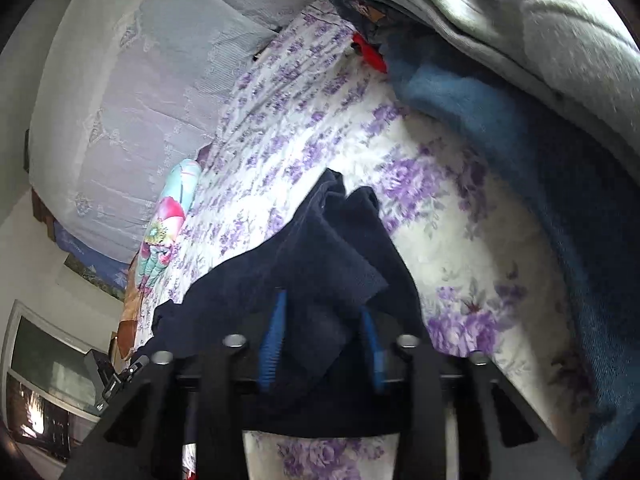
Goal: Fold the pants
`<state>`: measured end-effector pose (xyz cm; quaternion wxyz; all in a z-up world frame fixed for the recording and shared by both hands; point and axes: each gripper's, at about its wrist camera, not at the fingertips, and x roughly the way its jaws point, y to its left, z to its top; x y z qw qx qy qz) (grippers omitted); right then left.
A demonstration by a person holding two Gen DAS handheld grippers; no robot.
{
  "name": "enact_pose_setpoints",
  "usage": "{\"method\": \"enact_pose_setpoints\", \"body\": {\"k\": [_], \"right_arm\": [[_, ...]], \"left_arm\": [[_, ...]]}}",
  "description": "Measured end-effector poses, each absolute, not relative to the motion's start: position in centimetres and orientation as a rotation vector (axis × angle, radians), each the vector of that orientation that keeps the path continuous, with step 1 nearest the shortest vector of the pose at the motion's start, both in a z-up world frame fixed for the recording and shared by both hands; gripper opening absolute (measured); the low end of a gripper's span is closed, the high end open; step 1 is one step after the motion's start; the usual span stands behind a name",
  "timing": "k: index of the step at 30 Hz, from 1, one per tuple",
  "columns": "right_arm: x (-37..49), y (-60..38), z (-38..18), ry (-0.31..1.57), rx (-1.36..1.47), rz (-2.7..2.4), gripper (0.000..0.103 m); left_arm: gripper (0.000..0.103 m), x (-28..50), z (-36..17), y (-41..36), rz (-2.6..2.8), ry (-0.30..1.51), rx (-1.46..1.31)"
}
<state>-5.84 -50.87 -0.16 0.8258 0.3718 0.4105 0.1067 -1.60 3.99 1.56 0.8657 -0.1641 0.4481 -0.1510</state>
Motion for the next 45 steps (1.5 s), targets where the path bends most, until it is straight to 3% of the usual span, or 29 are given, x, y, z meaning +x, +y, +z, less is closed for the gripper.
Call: {"method": "enact_pose_setpoints", "body": {"k": [3, 6, 8, 10, 15, 18, 28, 32, 35, 37, 40, 45], "right_arm": [[-8.1, -50.4, 1.8, 0.768, 0.765, 0.280, 0.027], [-10.4, -51.6, 2.0, 0.783, 0.706, 0.222, 0.027], [-10.9, -52.9, -0.1, 0.887, 0.701, 0.178, 0.030], [-11.8, -53.8, 0.2, 0.863, 0.761, 0.165, 0.041], [-13.0, -51.6, 7.6, 0.596, 0.448, 0.057, 0.049], [-10.1, -45.2, 9.2, 0.588, 0.291, 0.311, 0.049], [0.2, -16.0, 5.0, 0.786, -0.180, 0.946, 0.048], [3.9, -11.2, 3.8, 0.850, -0.242, 0.927, 0.048], [5.9, -9.8, 2.5, 0.921, -0.234, 0.912, 0.048], [6.7, -9.2, 1.5, 0.964, -0.229, 0.919, 0.037], [6.8, -8.8, 1.5, 0.941, -0.224, 0.928, 0.007], [9.7, -10.2, 5.9, 0.834, -0.119, 0.895, 0.003]], "left_arm": [[0.098, -0.9, 2.3, 4.5, -0.322, 0.938, -0.376], [0.098, 0.0, 2.9, 4.6, -0.307, 0.931, -0.347], [0.098, 1.1, 2.6, 4.2, -0.298, 0.948, -0.315], [0.098, 2.0, 2.0, 4.1, -0.303, 0.982, -0.326], [0.098, 2.4, 1.8, 5.2, -0.319, 0.999, -0.419], [0.098, 2.5, 2.5, 6.5, -0.272, 0.970, -0.438], [0.098, -4.3, 6.5, 17.8, 0.007, 0.728, -0.407], [0.098, -5.2, 3.0, 23.1, 0.017, 0.662, -0.492], [0.098, -5.4, 3.5, 21.8, 0.050, 0.627, -0.408], [0.098, -4.7, 3.3, 20.3, 0.103, 0.669, -0.310], [0.098, -4.4, 3.2, 20.1, 0.106, 0.685, -0.272], [0.098, -5.8, 3.3, 22.7, 0.021, 0.604, -0.457]]}}
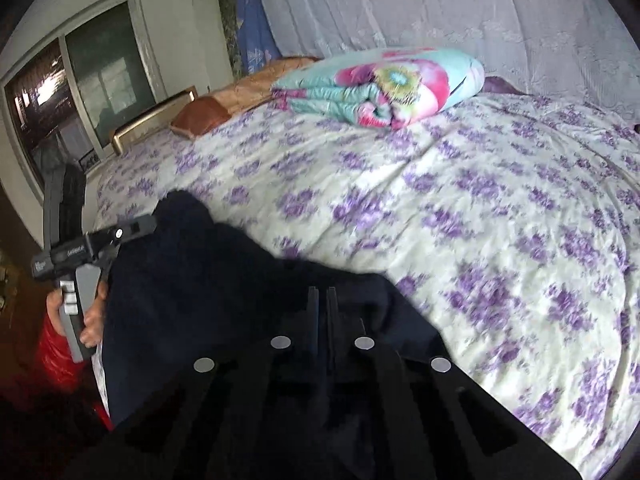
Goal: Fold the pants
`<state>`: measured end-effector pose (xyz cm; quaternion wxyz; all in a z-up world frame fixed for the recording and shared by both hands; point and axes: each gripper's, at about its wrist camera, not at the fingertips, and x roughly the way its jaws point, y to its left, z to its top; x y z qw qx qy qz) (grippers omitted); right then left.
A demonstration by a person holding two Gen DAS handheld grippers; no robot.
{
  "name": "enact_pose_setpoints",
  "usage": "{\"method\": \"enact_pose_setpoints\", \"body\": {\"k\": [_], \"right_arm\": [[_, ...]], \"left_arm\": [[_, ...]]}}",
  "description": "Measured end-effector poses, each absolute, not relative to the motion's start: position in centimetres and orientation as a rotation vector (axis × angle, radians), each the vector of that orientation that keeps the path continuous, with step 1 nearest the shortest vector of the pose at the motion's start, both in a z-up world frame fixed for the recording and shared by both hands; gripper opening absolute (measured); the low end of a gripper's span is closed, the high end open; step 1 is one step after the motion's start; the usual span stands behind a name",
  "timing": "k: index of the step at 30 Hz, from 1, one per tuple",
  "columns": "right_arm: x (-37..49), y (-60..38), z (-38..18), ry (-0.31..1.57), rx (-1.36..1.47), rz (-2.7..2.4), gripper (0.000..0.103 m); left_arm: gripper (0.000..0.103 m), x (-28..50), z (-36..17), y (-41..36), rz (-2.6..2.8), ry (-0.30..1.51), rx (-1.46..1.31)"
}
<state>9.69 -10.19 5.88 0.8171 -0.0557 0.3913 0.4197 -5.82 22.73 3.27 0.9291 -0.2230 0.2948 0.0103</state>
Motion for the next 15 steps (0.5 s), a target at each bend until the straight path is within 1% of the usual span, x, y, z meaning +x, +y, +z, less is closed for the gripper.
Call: {"method": "enact_pose_setpoints", "body": {"k": [2, 4, 5, 6, 7, 8, 9, 11, 13, 14, 15], "right_arm": [[11.9, -10.4, 6.1, 0.836, -0.098, 0.858, 0.002], [14.3, -10.6, 5.0, 0.883, -0.075, 0.820, 0.002], [14.7, -10.9, 4.5, 0.907, -0.038, 0.837, 0.006], [14.3, -11.4, 4.1, 0.933, 0.012, 0.899, 0.007], [13.4, -11.7, 4.0, 0.945, 0.034, 0.951, 0.012], [12.3, -11.8, 4.0, 0.950, 0.036, 0.988, 0.046], [11.2, -11.8, 4.1, 0.944, 0.023, 1.006, 0.070], [9.1, -11.3, 4.1, 0.912, -0.045, 1.020, 0.070], [8.4, -10.0, 3.6, 0.923, -0.110, 1.026, 0.064], [8.5, -9.1, 2.9, 0.937, -0.151, 1.009, 0.041], [8.8, -8.3, 1.9, 0.963, -0.190, 0.997, 0.009]], "left_arm": [[0.098, -6.0, 3.3, 22.9, 0.017, 0.592, -0.476], [0.098, -6.0, 3.4, 22.5, 0.027, 0.591, -0.458], [0.098, -6.0, 3.4, 22.4, 0.029, 0.592, -0.452], [0.098, -6.0, 3.4, 22.3, 0.030, 0.595, -0.447], [0.098, -6.0, 3.4, 22.3, 0.030, 0.596, -0.447], [0.098, -6.0, 3.4, 22.3, 0.031, 0.594, -0.449], [0.098, -6.0, 3.4, 22.3, 0.032, 0.595, -0.449], [0.098, -5.8, 3.3, 22.2, 0.036, 0.598, -0.447], [0.098, -5.9, 3.3, 22.1, 0.041, 0.597, -0.444], [0.098, -5.9, 3.3, 22.2, 0.040, 0.597, -0.446], [0.098, -5.9, 3.3, 22.2, 0.040, 0.597, -0.449]]}}
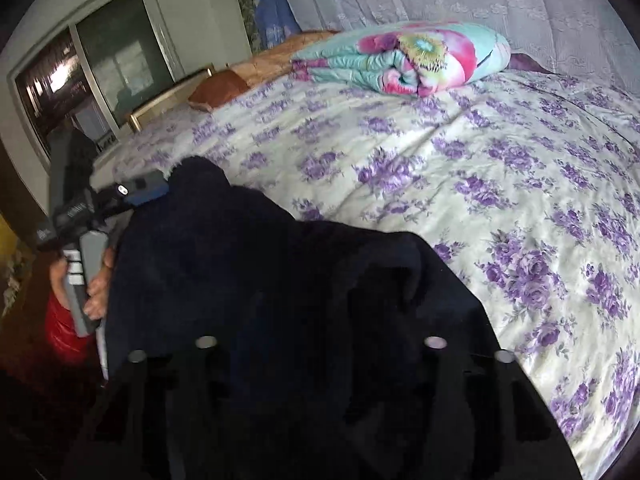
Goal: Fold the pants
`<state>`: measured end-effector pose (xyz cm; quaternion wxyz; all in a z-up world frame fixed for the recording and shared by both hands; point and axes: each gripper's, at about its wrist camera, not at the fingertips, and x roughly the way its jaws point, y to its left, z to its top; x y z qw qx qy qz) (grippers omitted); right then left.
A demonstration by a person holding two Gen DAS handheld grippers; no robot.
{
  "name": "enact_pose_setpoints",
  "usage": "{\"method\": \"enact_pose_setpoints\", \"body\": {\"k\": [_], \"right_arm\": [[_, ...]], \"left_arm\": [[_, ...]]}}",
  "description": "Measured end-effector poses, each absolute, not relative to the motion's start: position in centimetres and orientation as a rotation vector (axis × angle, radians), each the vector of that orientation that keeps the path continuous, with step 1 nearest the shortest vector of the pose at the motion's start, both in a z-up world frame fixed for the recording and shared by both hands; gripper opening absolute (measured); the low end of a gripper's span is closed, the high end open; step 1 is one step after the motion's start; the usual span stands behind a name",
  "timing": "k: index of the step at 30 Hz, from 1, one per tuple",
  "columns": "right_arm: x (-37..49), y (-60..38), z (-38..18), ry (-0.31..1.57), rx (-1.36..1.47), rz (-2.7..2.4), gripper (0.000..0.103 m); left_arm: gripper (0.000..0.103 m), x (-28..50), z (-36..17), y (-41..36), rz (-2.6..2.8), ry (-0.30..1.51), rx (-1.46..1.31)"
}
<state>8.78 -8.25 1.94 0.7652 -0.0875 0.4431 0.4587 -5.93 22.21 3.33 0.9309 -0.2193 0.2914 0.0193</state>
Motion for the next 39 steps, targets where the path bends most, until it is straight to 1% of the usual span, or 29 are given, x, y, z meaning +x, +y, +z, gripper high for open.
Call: {"method": "enact_pose_setpoints", "body": {"k": [1, 2, 6, 8, 9, 11, 12, 13, 14, 15, 16, 17, 18, 19, 21, 22, 24, 26, 28, 29, 30, 32, 33, 34, 35, 36, 39], "right_arm": [[9.3, -7.6, 0.9, 0.994, -0.203, 0.988, 0.004], [9.7, -7.5, 0.8, 0.985, -0.184, 0.991, 0.004], [13.0, -8.4, 3.5, 0.884, -0.125, 0.952, 0.004], [15.5, -7.9, 2.6, 0.919, -0.115, 0.913, 0.004], [16.4, -7.3, 1.7, 0.937, -0.139, 0.890, 0.004], [17.5, -5.7, -1.8, 1.035, -0.195, 0.876, 0.004], [17.5, -6.1, -2.1, 1.008, -0.150, 0.891, 0.004], [17.7, -6.7, -1.8, 1.032, -0.122, 0.903, 0.007], [17.6, -7.4, -1.4, 1.038, -0.097, 0.907, 0.015], [17.3, -8.2, -0.9, 1.034, -0.084, 0.896, 0.020], [16.7, -9.2, -0.1, 1.011, -0.077, 0.880, 0.025], [16.1, -10.2, 0.7, 0.972, -0.075, 0.852, 0.034], [15.2, -11.5, 2.2, 0.926, -0.059, 0.837, 0.038], [14.5, -12.4, 3.2, 0.892, -0.041, 0.841, 0.040], [12.6, -14.2, 4.9, 0.838, -0.011, 0.867, 0.057], [11.2, -14.9, 5.4, 0.826, -0.002, 0.884, 0.060], [9.3, -15.0, 5.3, 0.836, -0.009, 0.931, 0.070], [8.0, -14.1, 3.1, 0.921, -0.035, 0.970, 0.071], [8.3, -13.1, 0.1, 1.034, -0.059, 0.955, 0.071], [8.7, -13.8, -0.3, 1.041, -0.016, 0.966, 0.069], [9.1, -14.7, 0.1, 1.041, 0.028, 0.956, 0.068], [9.3, -17.3, 1.4, 1.009, 0.020, 0.855, 0.068], [9.0, -18.9, 1.8, 0.983, -0.015, 0.824, 0.070], [8.8, -20.6, 1.8, 0.976, -0.078, 0.734, 0.069], [8.5, -22.4, 1.5, 0.974, -0.122, 0.661, 0.075], [8.1, -24.4, 1.3, 0.974, -0.145, 0.580, 0.088], [6.4, -32.4, 1.8, 0.966, 0.009, 0.446, 0.087]], "left_arm": [[0.098, -5.9, 3.4, 22.2, 0.041, 0.597, -0.453], [0.098, -6.1, 3.5, 22.3, 0.041, 0.593, -0.461], [0.098, -6.6, 5.5, 22.9, 0.085, 0.509, -0.472], [0.098, -5.0, 6.2, 23.6, 0.167, 0.508, -0.445], [0.098, -3.4, 5.8, 24.0, 0.189, 0.549, -0.444], [0.098, 0.2, 3.4, 24.8, 0.205, 0.701, -0.438], [0.098, 1.6, 1.9, 25.3, 0.220, 0.819, -0.466], [0.098, 1.7, 1.8, 25.8, 0.206, 0.831, -0.489], [0.098, 1.3, 2.1, 26.2, 0.195, 0.804, -0.505], [0.098, 0.7, 2.5, 26.7, 0.209, 0.775, -0.507], [0.098, 0.1, 3.1, 27.2, 0.259, 0.758, -0.477], [0.098, -0.3, 3.4, 27.5, 0.292, 0.751, -0.450], [0.098, -0.7, 3.8, 27.7, 0.306, 0.752, -0.432], [0.098, -1.3, 4.3, 27.6, 0.298, 0.753, -0.426], [0.098, -2.7, 5.9, 26.1, 0.228, 0.722, -0.391], [0.098, -3.1, 6.6, 25.1, 0.185, 0.714, -0.361], [0.098, -3.5, 7.5, 21.8, 0.096, 0.732, -0.254], [0.098, -2.2, 6.6, 19.3, 0.075, 0.784, -0.154], [0.098, 0.4, 3.6, 18.3, 0.160, 0.890, -0.017], [0.099, 1.2, 2.4, 18.7, 0.202, 0.910, 0.027], [0.099, 1.4, 2.2, 19.3, 0.210, 0.908, 0.016], [0.099, 1.2, 2.8, 22.3, 0.309, 0.890, -0.060], [0.099, 1.5, 2.4, 24.6, 0.294, 0.899, -0.157], [0.099, 1.7, 1.5, 26.6, 0.224, 0.931, -0.285], [0.099, 1.5, 0.8, 28.4, 0.164, 0.938, -0.421], [0.099, 1.0, 1.2, 29.0, 0.145, 0.906, -0.451], [0.099, 0.2, 1.3, 27.8, 0.178, 0.883, -0.391]]}}
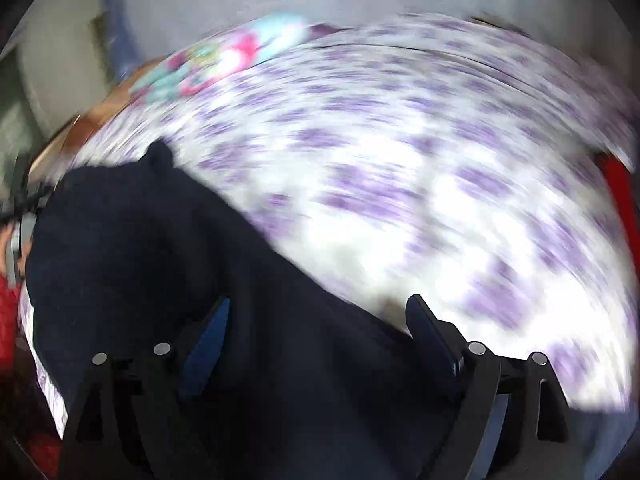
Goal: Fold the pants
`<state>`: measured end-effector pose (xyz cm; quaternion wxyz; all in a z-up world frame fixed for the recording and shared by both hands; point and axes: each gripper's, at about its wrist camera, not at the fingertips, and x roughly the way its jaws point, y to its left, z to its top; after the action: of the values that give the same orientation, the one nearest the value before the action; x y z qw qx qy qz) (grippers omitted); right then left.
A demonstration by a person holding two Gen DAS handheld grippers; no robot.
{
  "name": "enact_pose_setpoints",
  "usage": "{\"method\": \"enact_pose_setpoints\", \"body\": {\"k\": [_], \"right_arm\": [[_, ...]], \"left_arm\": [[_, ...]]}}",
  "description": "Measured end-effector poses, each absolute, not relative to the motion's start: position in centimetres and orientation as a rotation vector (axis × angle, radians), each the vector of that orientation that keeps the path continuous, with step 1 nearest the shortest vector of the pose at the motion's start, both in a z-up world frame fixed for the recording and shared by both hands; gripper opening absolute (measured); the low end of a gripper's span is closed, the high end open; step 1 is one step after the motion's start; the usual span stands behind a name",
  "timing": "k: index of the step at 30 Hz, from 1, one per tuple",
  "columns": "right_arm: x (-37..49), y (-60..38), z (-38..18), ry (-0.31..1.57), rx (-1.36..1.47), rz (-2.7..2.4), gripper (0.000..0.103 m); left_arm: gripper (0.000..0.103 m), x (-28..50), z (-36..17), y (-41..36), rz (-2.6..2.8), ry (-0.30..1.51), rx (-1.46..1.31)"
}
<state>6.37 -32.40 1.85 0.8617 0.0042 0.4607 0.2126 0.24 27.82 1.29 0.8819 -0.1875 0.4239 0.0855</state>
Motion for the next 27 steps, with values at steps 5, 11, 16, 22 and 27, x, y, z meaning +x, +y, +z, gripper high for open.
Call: {"method": "enact_pose_setpoints", "body": {"k": [5, 11, 16, 22, 27], "right_arm": [[0.3, -42.7, 5.2, 0.826, 0.227, 0.288, 0.088], [-1.2, -45.9, 0.3, 0.936, 0.109, 0.172, 0.089], [-3.7, -45.4, 3.8, 0.810, 0.206, 0.165, 0.089], [-3.5, -37.7, 4.1, 0.829, 0.036, 0.336, 0.099], [-2.8, -34.5, 0.0, 0.938, -0.091, 0.293, 0.100]], "left_arm": [[0.098, -2.7, 4.3, 24.7, 0.217, 0.729, -0.288], [0.098, -3.1, 4.2, 19.8, 0.301, 0.767, 0.005], [0.098, -4.8, 4.2, 23.9, 0.272, 0.783, -0.255], [0.098, -7.8, 8.5, 16.6, 0.091, 0.656, -0.148], [0.099, -3.4, 0.9, 13.0, 0.186, 0.923, 0.093]]}}
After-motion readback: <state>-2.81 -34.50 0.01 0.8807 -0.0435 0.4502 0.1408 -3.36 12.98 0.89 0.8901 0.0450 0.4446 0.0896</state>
